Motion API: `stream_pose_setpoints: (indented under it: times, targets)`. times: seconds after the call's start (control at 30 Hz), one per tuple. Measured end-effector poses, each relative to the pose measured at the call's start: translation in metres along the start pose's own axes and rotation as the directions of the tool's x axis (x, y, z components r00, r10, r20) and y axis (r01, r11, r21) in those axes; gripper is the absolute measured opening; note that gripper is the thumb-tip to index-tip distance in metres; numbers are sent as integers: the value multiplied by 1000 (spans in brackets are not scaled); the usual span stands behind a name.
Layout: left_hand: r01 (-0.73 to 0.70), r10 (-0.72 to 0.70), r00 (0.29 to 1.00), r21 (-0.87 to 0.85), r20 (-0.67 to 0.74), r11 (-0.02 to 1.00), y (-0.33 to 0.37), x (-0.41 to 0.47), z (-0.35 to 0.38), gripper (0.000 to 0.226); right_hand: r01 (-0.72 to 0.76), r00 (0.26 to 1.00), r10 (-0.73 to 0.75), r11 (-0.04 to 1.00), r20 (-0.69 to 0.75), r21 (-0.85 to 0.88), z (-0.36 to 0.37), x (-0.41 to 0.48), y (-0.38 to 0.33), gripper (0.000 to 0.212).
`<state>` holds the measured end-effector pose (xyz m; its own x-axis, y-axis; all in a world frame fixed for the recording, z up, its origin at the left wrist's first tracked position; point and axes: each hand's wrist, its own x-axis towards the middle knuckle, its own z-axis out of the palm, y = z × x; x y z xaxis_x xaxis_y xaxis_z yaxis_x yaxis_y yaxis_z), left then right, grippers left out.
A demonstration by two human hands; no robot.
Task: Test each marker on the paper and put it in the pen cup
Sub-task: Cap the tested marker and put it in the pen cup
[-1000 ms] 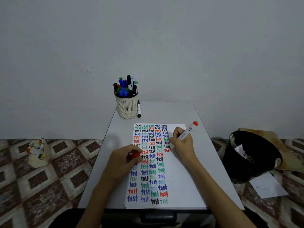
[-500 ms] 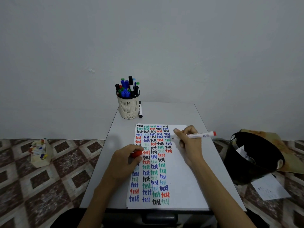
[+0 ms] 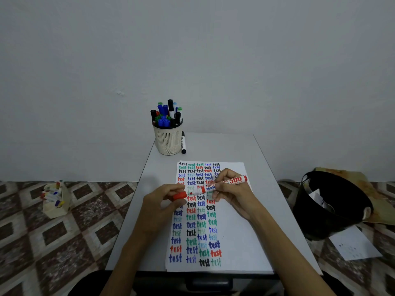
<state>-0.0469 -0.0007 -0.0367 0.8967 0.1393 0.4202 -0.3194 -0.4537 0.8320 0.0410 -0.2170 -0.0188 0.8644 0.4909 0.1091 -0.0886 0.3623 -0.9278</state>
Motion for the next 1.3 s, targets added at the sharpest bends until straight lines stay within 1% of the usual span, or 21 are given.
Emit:
stream_pose_setpoints:
  times: [0.13,0.23,0.33,0.43,0.53,0.6,0.67,0.77,0.9,1.1,1.2,1.27,1.3]
  targets:
    - [-15,15,1000,-19,18,1000,-1,0,-1,24,-9,999,10,1000,33,-19,3,0,3,13]
    - [-29,30,999,-32,28,999,-1,0,-1,24,-21,998,22,1000,53,-19,5,-2,4,12]
    - [-11,9,1000,-124,-15,992,-2,0,-4,22,-68,994,67,998,82,15,10,-4,1,11]
    - [34,-35,999,-228,-2,973,-1,-1,-4,19,-124,985,119,992,127,37,13,-7,-1,14]
    - [34,-32,999,-275,10,961,-2,0,-5,17,-107,989,112,993,96,-49,14,-7,0,12]
    - [27,-33,999,-307,-13,951,-3,0,-8,16,-39,999,45,985,29,-168,11,-6,2,15]
    - [42,-56,998,-316,-33,948,-3,1,-9,17,14,1000,-22,950,-22,-311,8,-4,6,20]
    - [104,-131,990,-351,-55,931,0,0,-7,22,26,999,-31,907,-5,-421,9,-4,14,26]
    - [100,-133,987,-315,-87,944,3,1,-8,24,108,994,-99,843,45,-526,11,-3,20,22]
    - [24,-44,995,-203,-95,979,2,1,-9,21,79,996,-55,867,63,-492,16,-1,14,17]
    - [-7,-9,995,-149,-101,989,3,0,-9,20,91,993,-40,861,112,-500,12,1,15,21]
    - [-25,9,993,-135,-117,991,4,1,-8,21,85,993,-30,847,112,-524,10,4,13,27]
    - [-32,16,992,-129,-125,991,5,1,-7,21,104,993,-48,806,112,-583,10,7,10,30]
